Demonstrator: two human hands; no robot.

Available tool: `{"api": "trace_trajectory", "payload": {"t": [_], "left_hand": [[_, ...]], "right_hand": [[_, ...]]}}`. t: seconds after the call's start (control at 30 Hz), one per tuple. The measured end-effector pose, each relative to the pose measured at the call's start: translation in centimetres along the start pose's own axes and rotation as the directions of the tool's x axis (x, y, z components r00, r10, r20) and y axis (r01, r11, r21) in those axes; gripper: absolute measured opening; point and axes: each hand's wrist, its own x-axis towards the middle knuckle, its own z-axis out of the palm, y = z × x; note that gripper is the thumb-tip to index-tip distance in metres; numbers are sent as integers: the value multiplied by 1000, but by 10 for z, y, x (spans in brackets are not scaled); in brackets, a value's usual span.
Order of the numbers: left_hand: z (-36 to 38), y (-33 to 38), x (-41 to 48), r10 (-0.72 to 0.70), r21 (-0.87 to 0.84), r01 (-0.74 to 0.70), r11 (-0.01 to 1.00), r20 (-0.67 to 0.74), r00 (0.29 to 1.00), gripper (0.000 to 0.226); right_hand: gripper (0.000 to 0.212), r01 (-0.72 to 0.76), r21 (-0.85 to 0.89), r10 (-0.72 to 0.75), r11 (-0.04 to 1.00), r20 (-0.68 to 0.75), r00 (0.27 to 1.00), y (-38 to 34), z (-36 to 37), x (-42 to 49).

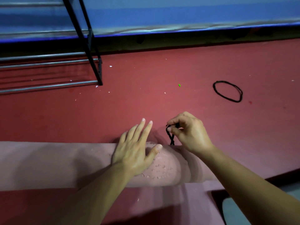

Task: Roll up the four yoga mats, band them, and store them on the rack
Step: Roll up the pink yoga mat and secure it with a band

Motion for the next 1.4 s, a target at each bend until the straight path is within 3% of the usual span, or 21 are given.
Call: {"api": "trace_trajectory", "payload": {"t": [0.07,0.13,0.33,0.47,0.6,0.7,0.8,0.93,1.17,1.23,1.33,1.4], "left_hand": [[0,-1,-1,14,-39,-14,999,1,1000,79],[-2,-1,-3,38,-83,-39,996,-5,999,79],[-15,-5,1,126,-316,-149,937,-94,988,74],[-13,-7,0,206,-294,-235,927,-127,970,58],[-11,-7,-4,325,-205,-326,923,-41,945,51],[-6,-2,-9,378,-35,-377,925,14,926,54],[-2,3,-15,461,95,-463,881,49,886,55],[4,5,-20,500,190,-507,841,89,862,57],[-3,12,-14,527,167,-544,822,137,839,53],[0,10,-15,494,107,-504,857,108,863,54],[2,22,-11,296,-44,-293,955,81,952,62],[6,40,-4,225,-51,-222,974,68,972,67]], "right_hand": [[19,42,60,-35,997,-110,993,-13,-12,-3],[26,28,170,-7,985,-125,992,-27,-22,-3],[53,-168,439,108,883,158,981,-39,-12,-32],[66,-269,390,175,881,260,950,-30,-4,-50],[71,-364,400,257,841,297,920,-25,4,-69],[59,-419,397,343,817,249,906,-23,10,-87],[41,-455,202,438,867,128,890,-13,11,-101],[34,-401,69,404,913,-26,915,-1,15,-118],[29,-353,90,364,931,-199,910,20,31,-146],[23,-364,69,371,929,-203,906,24,26,-147],[15,-383,100,395,919,-222,891,29,19,-151],[19,-396,127,415,910,-235,879,31,19,-158]]}}
